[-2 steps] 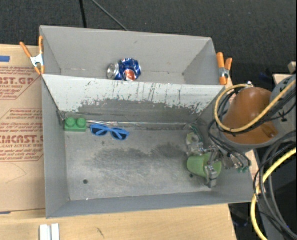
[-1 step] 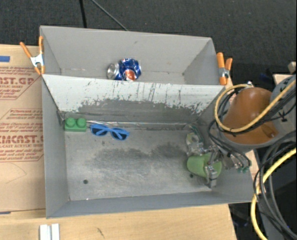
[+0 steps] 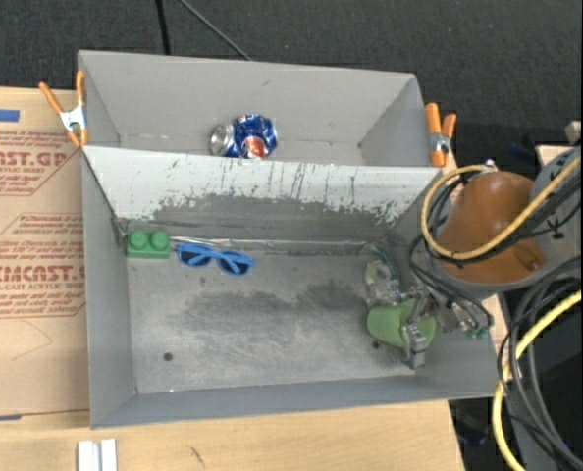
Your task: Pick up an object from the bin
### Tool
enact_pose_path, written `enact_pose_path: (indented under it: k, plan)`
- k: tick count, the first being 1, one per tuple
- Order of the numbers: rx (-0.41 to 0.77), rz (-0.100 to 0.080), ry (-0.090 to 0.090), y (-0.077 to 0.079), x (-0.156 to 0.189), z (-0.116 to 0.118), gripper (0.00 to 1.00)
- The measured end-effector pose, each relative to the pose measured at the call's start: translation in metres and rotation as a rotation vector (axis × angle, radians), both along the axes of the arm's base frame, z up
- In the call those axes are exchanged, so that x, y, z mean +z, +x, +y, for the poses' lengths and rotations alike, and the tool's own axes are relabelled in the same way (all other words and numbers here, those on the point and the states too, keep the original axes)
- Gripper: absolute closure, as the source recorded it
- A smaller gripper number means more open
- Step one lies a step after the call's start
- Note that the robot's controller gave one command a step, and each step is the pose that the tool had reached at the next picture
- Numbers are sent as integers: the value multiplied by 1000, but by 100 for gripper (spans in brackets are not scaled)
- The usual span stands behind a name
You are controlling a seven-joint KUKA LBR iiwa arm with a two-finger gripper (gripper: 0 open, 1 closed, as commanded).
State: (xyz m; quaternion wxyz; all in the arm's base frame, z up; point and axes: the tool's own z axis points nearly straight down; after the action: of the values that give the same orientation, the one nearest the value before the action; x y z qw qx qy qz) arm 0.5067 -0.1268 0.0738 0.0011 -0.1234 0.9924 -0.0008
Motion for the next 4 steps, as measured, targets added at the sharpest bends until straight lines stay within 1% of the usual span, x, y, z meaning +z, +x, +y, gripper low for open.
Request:
enact_pose_path:
  k: [4]
  plan:
    - [0,0,0,0,0,0,100]
